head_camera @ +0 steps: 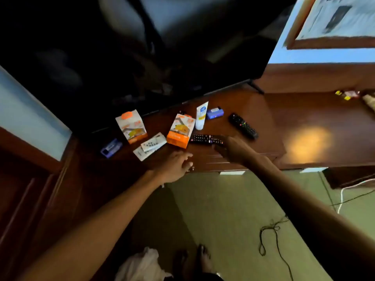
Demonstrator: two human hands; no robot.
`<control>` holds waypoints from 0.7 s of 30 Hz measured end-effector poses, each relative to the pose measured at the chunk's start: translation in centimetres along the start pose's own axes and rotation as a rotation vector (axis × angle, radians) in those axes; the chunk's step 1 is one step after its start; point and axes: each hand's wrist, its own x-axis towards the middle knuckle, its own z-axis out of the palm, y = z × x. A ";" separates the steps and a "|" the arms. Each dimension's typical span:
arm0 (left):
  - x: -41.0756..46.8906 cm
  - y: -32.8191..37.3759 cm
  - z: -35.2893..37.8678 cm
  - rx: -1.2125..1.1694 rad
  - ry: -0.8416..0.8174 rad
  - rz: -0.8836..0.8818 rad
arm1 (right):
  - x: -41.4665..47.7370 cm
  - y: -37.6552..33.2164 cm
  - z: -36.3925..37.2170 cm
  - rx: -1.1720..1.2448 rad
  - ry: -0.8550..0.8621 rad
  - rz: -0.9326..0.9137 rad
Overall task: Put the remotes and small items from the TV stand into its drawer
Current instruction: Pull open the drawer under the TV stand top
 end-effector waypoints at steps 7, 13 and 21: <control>3.0 -4.8 9.5 0.313 -0.070 -0.145 | 0.8 3.9 7.0 -0.083 -0.164 -0.016; 3.4 -5.3 14.2 0.382 0.160 -0.153 | 1.4 6.5 11.4 -0.124 -0.117 -0.152; 4.5 -8.1 17.4 0.398 0.048 -0.207 | 1.0 8.7 14.2 -0.213 -0.023 -0.220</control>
